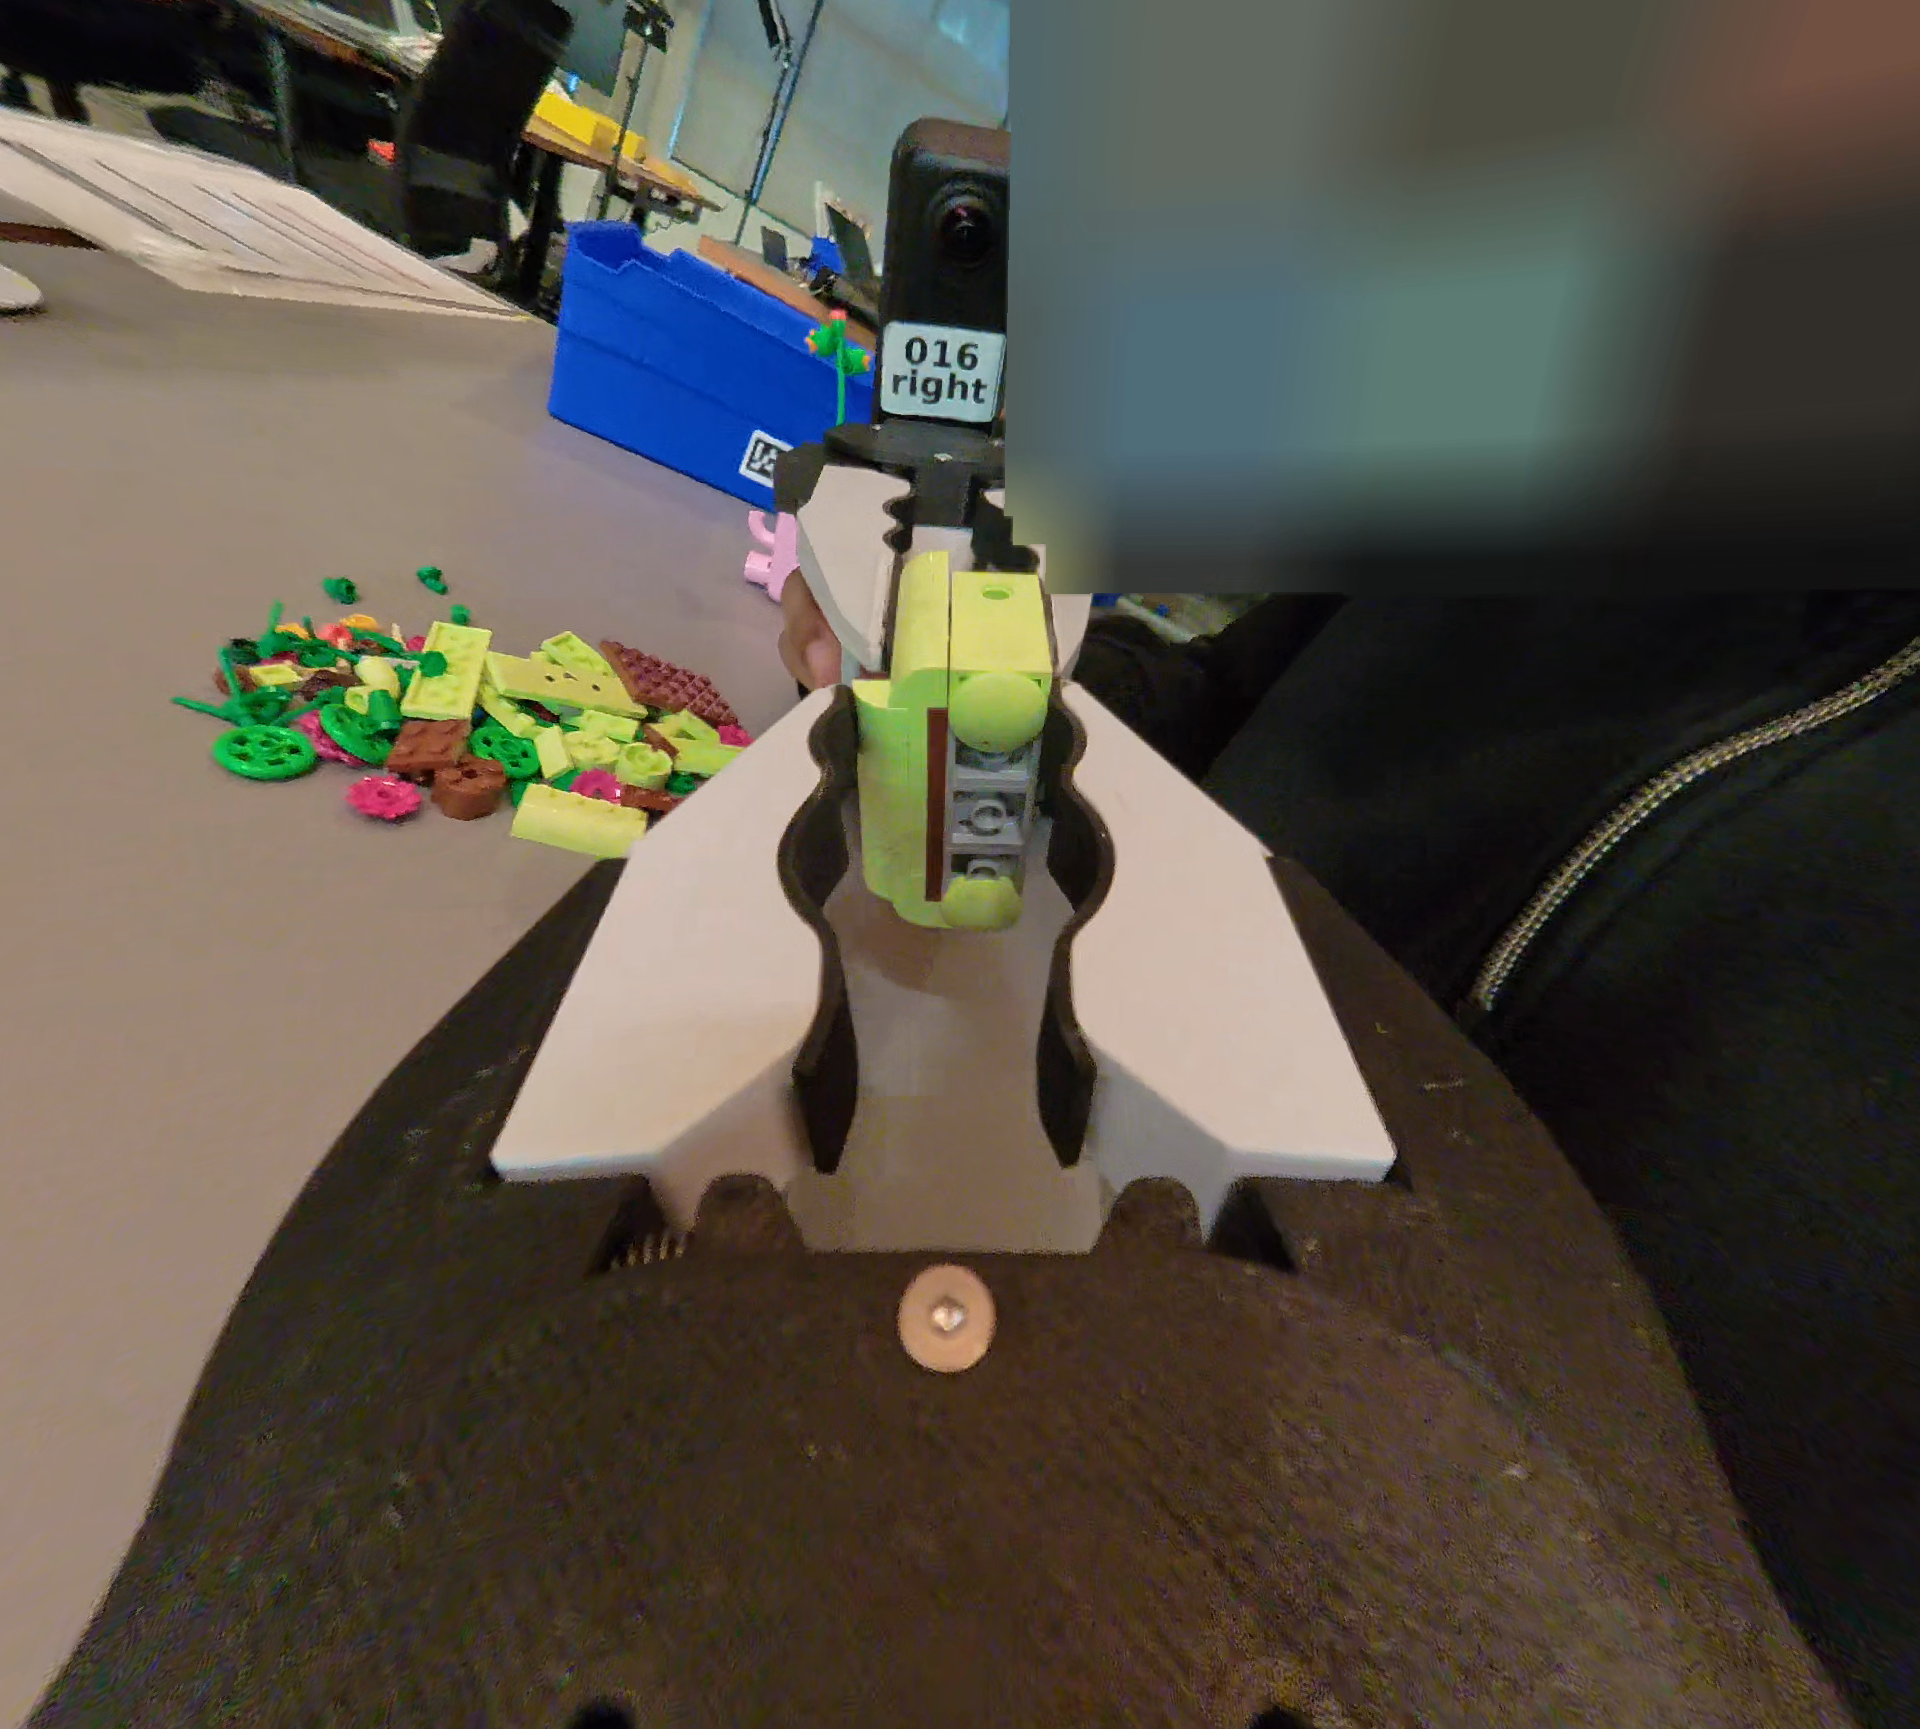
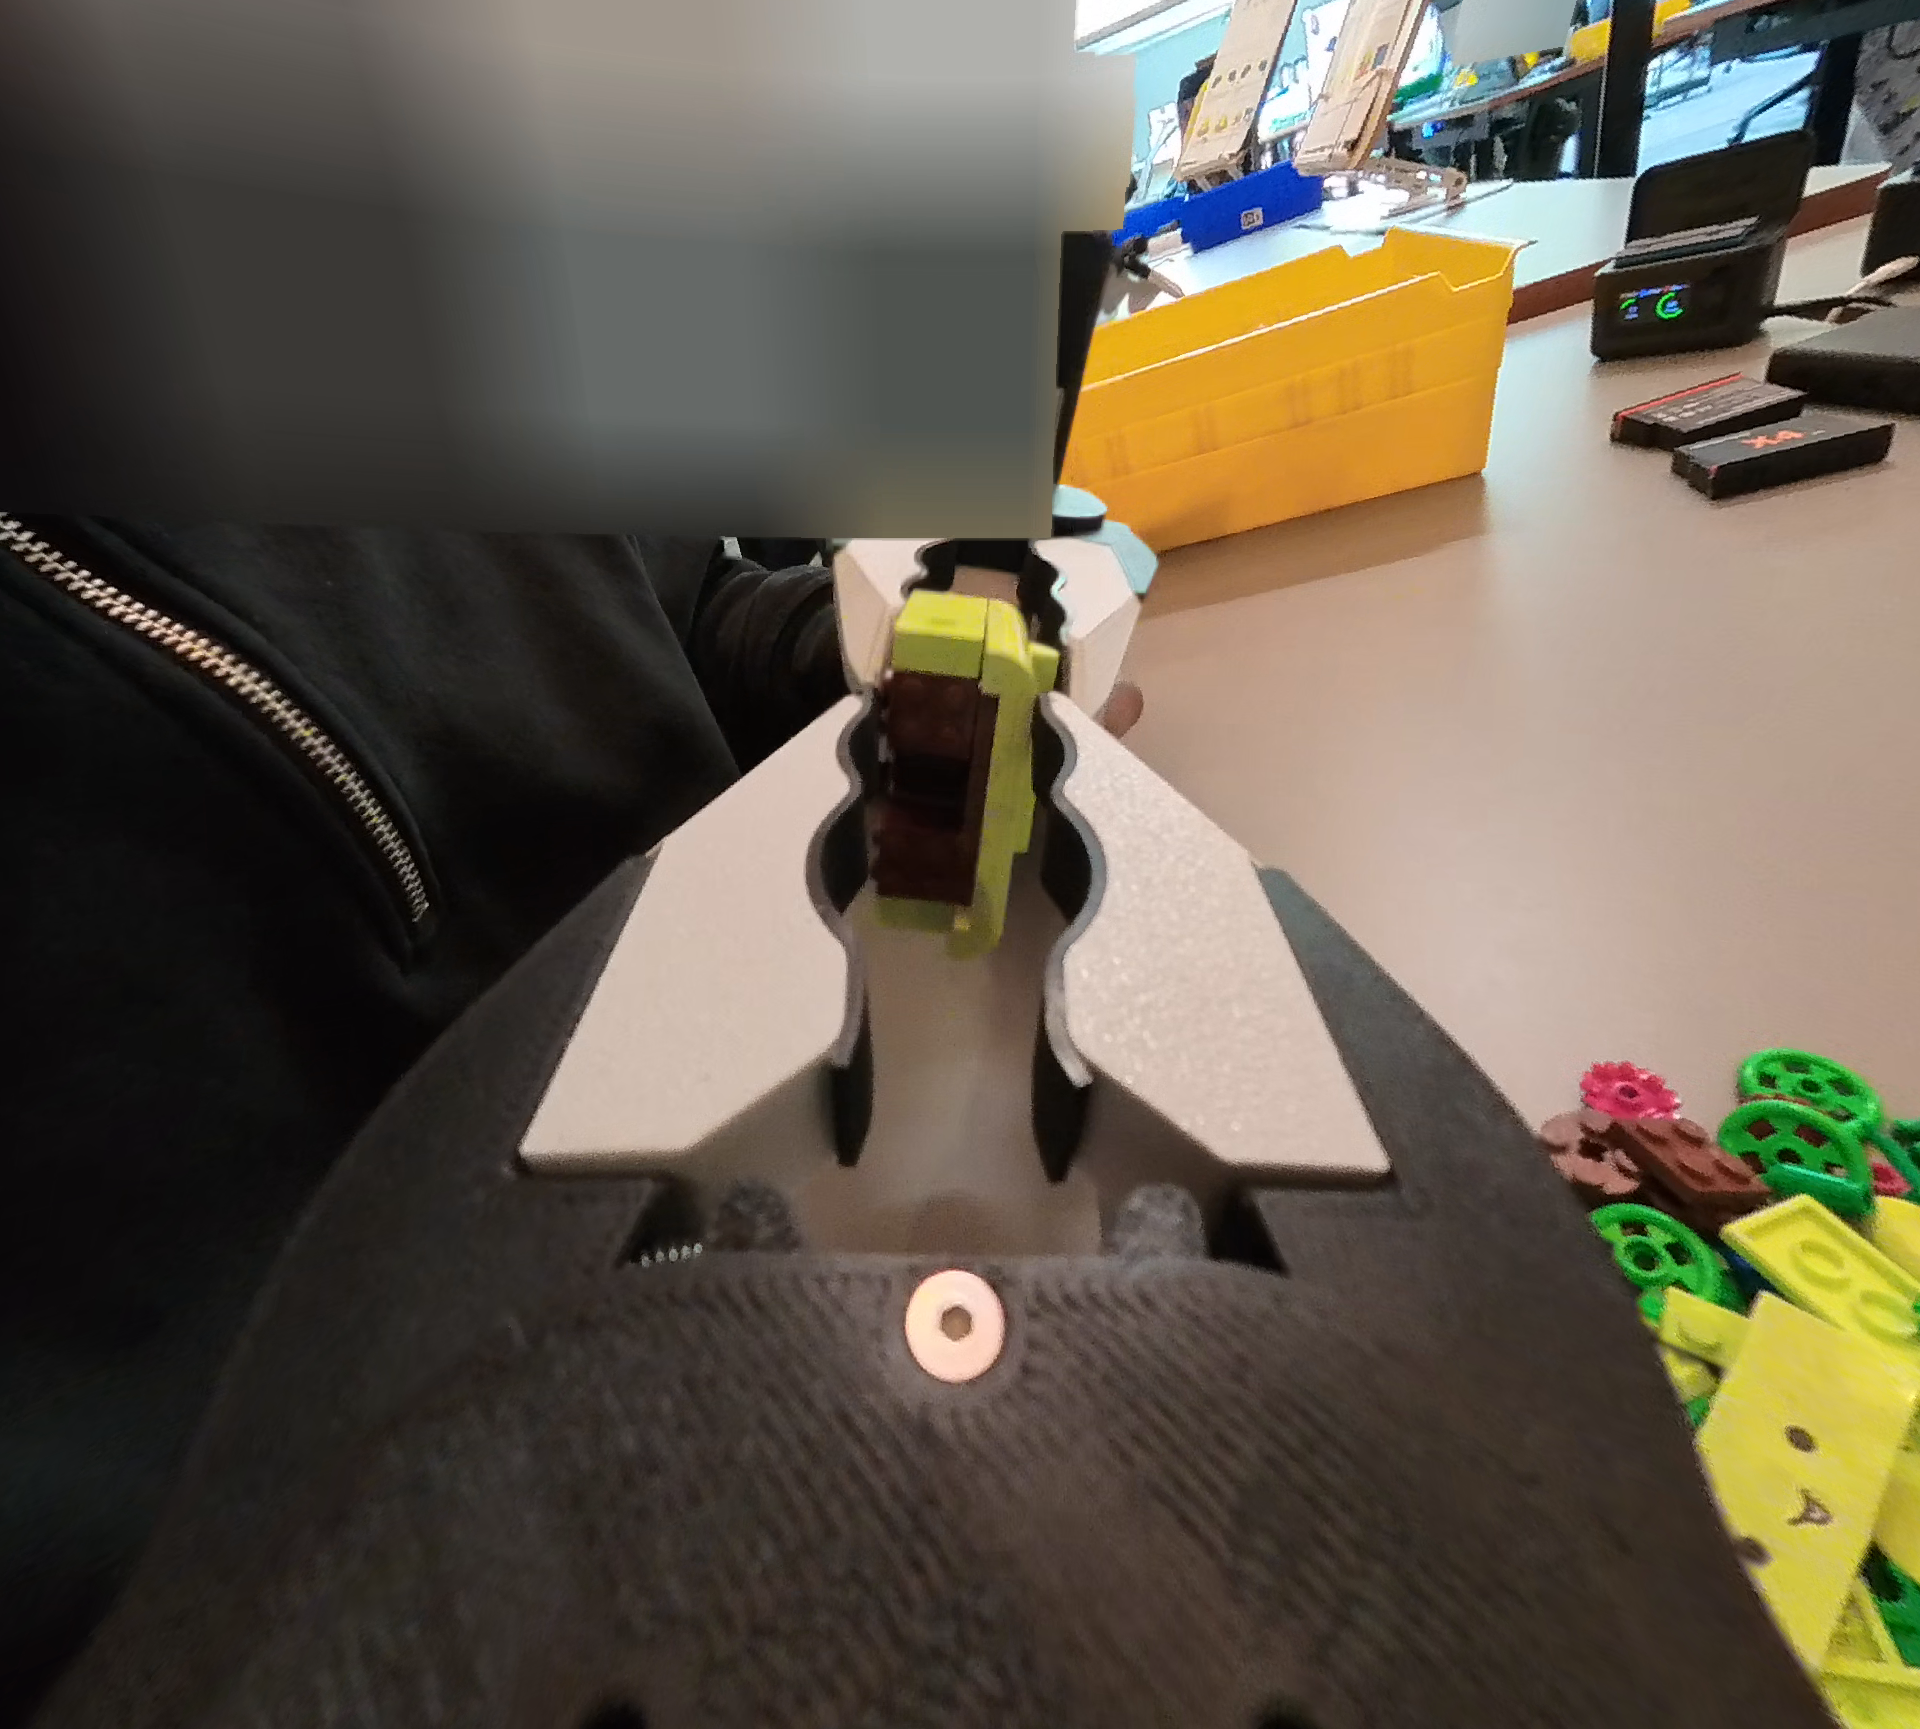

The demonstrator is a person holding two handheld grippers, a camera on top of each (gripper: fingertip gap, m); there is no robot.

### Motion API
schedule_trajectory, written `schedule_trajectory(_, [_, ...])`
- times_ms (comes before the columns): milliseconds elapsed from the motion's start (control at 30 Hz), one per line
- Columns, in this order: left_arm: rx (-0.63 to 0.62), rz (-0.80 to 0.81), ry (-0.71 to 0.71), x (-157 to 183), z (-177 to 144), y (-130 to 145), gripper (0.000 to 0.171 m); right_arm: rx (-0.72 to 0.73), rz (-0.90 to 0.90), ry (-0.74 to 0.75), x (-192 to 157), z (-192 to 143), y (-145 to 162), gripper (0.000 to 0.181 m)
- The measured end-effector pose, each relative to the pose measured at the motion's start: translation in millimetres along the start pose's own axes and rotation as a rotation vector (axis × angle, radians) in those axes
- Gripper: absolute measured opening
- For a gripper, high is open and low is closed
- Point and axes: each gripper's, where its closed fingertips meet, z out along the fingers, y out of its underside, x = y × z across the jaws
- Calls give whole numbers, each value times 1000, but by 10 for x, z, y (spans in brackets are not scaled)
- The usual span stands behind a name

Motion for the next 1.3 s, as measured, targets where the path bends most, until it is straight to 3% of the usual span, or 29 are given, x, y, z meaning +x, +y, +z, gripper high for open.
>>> schedule_trajectory(233, [-103, 220, -77, 14, 43, 133, 32, 89, 13, 19, 78, -153, -169, 27])
schedule_trajectory(533, [-139, 311, -140, -44, 18, 149, 32, -20, -74, 28, 53, -108, -27, 23])
schedule_trajectory(667, [-167, 348, -267, -221, -25, 135, 32, -44, -54, 71, 141, -94, 32, 27])
schedule_trajectory(767, [-208, 357, -389, -405, -87, 142, 32, -87, -21, 151, 296, -94, 125, 29])
schedule_trajectory(900, [-354, 538, -651, -735, -260, 203, 33, -129, 46, 221, 412, -74, 217, 25])
schedule_trajectory(1300, [-414, 638, -695, -738, -181, 284, 32, -132, 424, 222, 509, 84, 418, 48])
